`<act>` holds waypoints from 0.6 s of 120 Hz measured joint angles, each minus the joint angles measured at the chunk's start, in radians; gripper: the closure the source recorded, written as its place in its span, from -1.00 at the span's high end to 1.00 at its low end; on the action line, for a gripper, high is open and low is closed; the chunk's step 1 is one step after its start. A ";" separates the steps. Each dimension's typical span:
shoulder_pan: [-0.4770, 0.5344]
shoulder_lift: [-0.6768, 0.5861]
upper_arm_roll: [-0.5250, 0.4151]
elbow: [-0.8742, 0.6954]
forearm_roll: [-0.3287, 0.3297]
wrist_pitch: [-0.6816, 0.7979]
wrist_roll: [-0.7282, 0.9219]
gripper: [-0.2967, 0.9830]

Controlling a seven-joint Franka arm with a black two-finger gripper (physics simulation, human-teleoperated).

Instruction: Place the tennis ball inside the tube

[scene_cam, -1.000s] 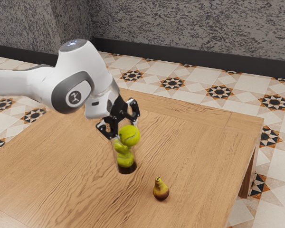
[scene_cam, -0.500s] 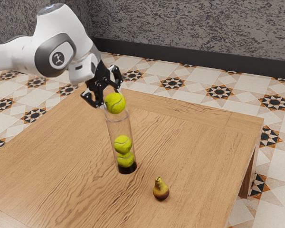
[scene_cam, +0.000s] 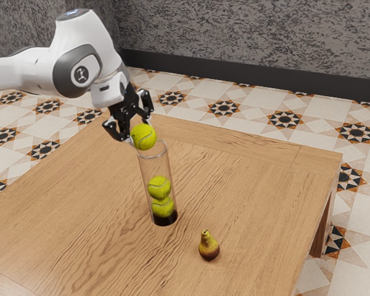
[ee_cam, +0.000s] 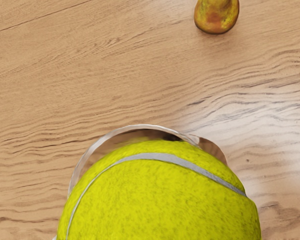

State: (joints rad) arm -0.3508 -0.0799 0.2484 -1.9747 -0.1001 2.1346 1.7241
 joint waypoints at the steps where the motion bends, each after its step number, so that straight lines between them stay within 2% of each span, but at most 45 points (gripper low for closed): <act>1: 0.001 0.000 0.000 0.000 0.000 -0.001 0.000 -0.05; 30: -0.004 0.000 -0.001 0.002 0.001 -0.011 -0.006 0.00; 51: -0.003 0.002 -0.001 0.002 0.002 -0.018 -0.011 0.28; 72: -0.003 0.000 -0.001 0.002 0.001 -0.021 -0.015 0.42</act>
State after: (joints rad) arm -0.3538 -0.0803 0.2470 -1.9731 -0.0988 2.1133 1.7090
